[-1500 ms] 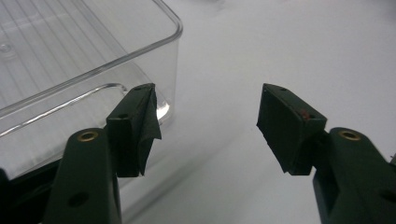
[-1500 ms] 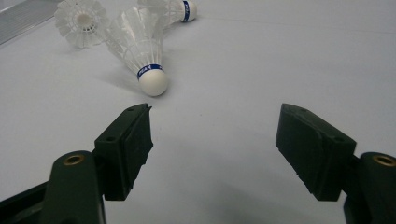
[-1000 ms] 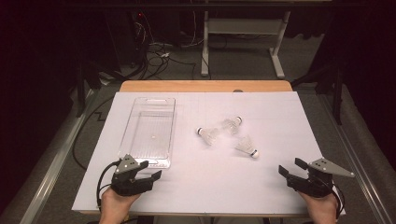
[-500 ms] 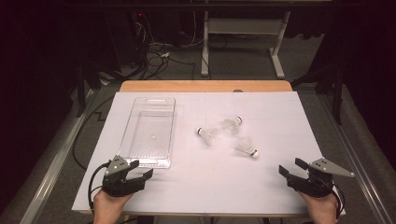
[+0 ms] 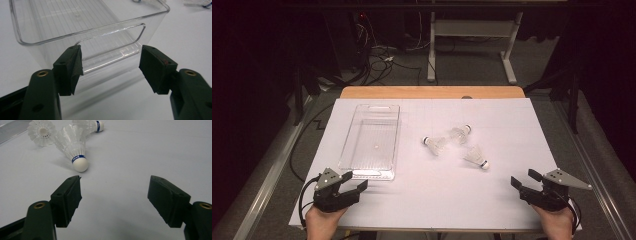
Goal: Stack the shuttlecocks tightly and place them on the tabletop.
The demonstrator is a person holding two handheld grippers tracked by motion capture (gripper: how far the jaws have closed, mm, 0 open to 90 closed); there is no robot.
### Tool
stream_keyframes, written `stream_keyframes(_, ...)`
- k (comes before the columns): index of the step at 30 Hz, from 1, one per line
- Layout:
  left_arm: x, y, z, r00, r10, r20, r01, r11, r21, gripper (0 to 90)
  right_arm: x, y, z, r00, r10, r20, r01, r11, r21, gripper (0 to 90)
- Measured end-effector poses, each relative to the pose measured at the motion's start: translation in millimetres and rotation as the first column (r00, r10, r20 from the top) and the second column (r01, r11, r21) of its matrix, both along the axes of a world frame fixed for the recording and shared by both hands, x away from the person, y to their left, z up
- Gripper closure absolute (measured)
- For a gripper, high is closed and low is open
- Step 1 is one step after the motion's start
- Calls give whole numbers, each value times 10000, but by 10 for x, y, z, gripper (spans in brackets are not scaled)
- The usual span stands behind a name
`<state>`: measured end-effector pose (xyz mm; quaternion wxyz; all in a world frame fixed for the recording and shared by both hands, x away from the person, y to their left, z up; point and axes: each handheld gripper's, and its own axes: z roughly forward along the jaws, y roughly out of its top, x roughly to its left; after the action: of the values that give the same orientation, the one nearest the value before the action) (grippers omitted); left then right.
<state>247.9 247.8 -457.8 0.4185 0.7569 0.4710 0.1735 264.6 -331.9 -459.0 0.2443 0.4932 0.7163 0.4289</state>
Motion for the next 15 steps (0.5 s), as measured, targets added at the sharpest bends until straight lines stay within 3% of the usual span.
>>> stream_keyframes(9,-46,117,-35,9993,363,82,-362,9991,-208,348,36,63,36,9996,286,-14,-286,9993,-223,283)
stream_keyframes(15,-53,173,-51,9985,543,44,-541,9981,-287,338,106,151,86,9975,642,-312,-640,9979,70,313)
